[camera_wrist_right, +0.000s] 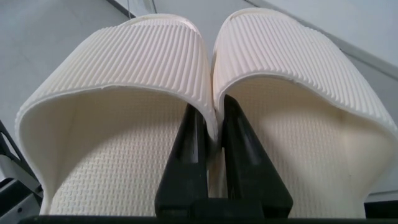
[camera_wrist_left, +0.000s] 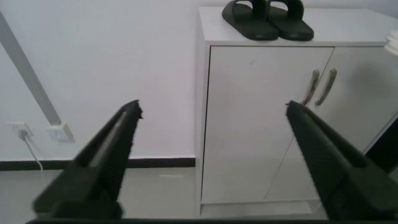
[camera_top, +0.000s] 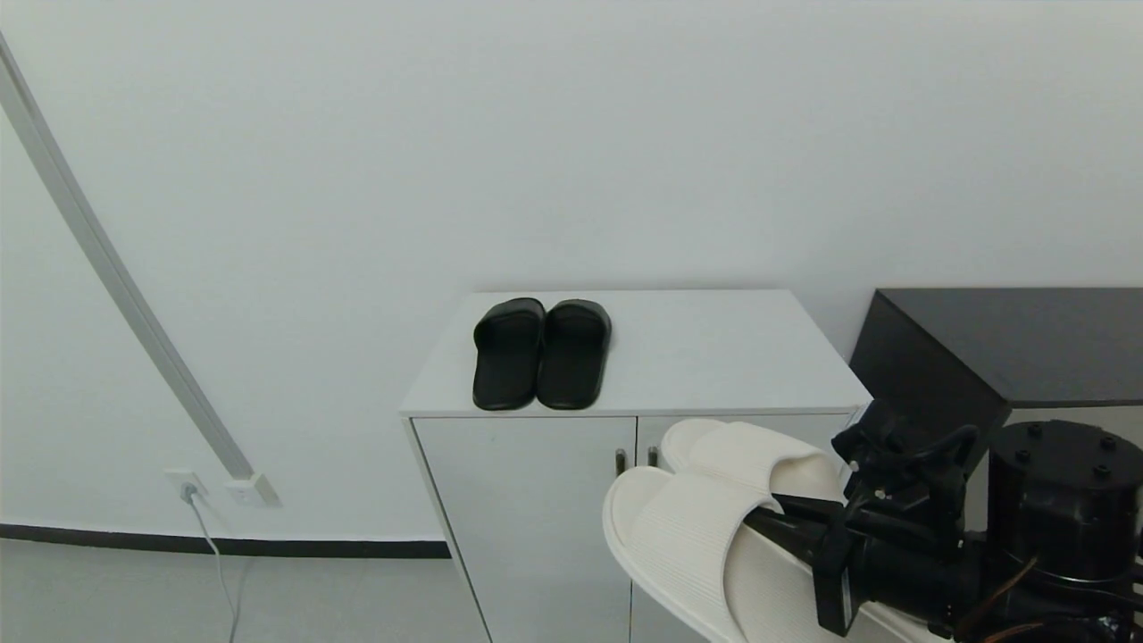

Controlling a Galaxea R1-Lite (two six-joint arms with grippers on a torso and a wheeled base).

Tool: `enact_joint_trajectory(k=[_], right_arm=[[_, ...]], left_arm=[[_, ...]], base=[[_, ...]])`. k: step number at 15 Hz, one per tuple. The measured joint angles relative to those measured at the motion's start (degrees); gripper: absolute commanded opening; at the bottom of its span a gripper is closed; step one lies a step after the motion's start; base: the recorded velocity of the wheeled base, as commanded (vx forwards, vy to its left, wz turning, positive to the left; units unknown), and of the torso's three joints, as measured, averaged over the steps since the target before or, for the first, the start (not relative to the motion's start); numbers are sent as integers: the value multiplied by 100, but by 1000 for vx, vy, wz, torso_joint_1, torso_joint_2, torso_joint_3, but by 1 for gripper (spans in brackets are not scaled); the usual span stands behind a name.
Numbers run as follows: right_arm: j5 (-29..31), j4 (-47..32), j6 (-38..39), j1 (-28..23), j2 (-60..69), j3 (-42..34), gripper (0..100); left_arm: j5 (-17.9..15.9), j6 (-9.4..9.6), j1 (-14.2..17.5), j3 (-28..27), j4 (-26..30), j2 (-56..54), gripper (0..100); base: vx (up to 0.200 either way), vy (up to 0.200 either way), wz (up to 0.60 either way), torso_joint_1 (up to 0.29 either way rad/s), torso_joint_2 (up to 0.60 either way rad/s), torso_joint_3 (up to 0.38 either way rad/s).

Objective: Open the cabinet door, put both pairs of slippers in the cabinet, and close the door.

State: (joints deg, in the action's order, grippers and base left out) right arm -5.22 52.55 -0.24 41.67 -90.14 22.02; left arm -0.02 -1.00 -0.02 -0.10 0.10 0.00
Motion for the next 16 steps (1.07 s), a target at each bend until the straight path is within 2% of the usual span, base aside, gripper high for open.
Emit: enact_joint_trajectory(k=[16], right_arm=[[40, 84, -18, 160, -57, -49, 0]], left_arm=[[2, 13, 2, 10, -2, 0, 100]], base=[[0, 0, 0, -204, 520, 313]])
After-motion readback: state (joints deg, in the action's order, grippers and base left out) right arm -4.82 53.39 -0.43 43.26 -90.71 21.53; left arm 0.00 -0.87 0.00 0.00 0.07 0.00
